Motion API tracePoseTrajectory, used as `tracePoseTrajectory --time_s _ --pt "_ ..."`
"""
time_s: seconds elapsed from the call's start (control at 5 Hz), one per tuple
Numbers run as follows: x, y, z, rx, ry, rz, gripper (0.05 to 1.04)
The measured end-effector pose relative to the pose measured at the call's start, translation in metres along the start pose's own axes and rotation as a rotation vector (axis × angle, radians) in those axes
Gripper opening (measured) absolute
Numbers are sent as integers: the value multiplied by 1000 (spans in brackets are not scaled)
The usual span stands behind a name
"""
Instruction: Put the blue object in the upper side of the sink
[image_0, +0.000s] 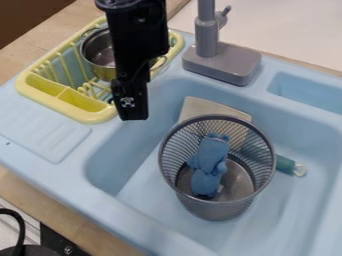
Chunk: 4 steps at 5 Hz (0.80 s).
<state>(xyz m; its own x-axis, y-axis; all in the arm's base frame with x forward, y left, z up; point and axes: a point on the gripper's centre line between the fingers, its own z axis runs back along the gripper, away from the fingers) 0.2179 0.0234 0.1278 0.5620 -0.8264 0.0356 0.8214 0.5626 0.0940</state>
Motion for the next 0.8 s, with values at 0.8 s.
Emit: tracePoseTrajectory --time_s 0.8 --pt "43 -31 14 -93 -70 -655 998"
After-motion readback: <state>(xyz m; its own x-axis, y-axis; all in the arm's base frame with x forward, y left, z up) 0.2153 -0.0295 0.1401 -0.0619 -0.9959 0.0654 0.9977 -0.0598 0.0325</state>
